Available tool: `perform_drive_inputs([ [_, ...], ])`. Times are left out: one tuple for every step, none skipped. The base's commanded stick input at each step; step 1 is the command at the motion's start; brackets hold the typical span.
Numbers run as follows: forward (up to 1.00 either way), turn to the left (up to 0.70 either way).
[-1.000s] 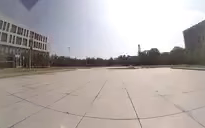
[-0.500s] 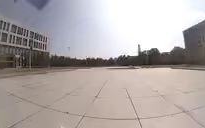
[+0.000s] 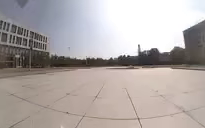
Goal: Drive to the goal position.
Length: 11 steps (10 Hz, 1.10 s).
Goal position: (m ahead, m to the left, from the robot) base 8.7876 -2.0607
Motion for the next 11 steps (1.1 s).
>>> perform_drive_inputs([
  [0.7, 0.0],
  [0.7, 0.0],
  [0.7, 0.0],
  [0.7, 0.0],
  [0.7, 0.0],
  [0.7, 0.0],
  [0.7, 0.0],
  [0.7, 0.0],
  [0.7, 0.0],
  [0.7, 0.0],
  [0.7, 0.0],
])
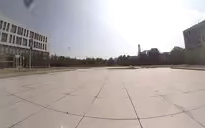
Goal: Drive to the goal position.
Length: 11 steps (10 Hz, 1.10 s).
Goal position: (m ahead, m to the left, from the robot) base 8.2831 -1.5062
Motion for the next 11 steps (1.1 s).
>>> perform_drive_inputs([
  [0.7, 0.0],
  [0.7, 0.0],
  [0.7, 0.0],
  [0.7, 0.0],
  [0.7, 0.0],
  [0.7, 0.0],
  [0.7, 0.0],
  [0.7, 0.0],
  [0.7, 0.0],
  [0.7, 0.0],
  [0.67, 0.0],
])
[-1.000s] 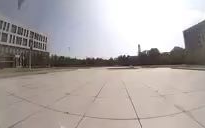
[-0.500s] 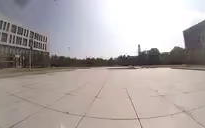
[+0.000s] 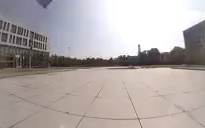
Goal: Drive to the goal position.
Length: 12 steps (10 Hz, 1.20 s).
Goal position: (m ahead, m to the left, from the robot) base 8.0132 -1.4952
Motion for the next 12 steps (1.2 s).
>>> perform_drive_inputs([
  [0.63, 0.0],
  [0.51, 0.0],
  [0.02, 0.0],
  [-0.35, 0.0],
  [-0.51, 0.0],
  [-0.63, 0.0],
  [-0.6, 0.0],
  [-0.56, 0.0],
  [-0.35, 0.0],
  [0.0, 0.0],
  [0.0, 0.0],
  [0.0, 0.0],
])
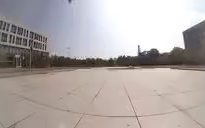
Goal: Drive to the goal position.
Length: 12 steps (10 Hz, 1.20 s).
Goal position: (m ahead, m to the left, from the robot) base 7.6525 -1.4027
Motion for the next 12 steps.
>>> perform_drive_inputs([
  [0.0, 0.0],
  [0.04, 0.0],
  [0.06, 0.0],
  [0.07, 0.0],
  [0.27, 0.0],
  [0.7, 0.0],
  [0.7, 0.0],
  [0.7, 0.0],
  [0.7, 0.0],
  [0.7, 0.0],
  [0.7, 0.0],
  [0.69, 0.0],
])
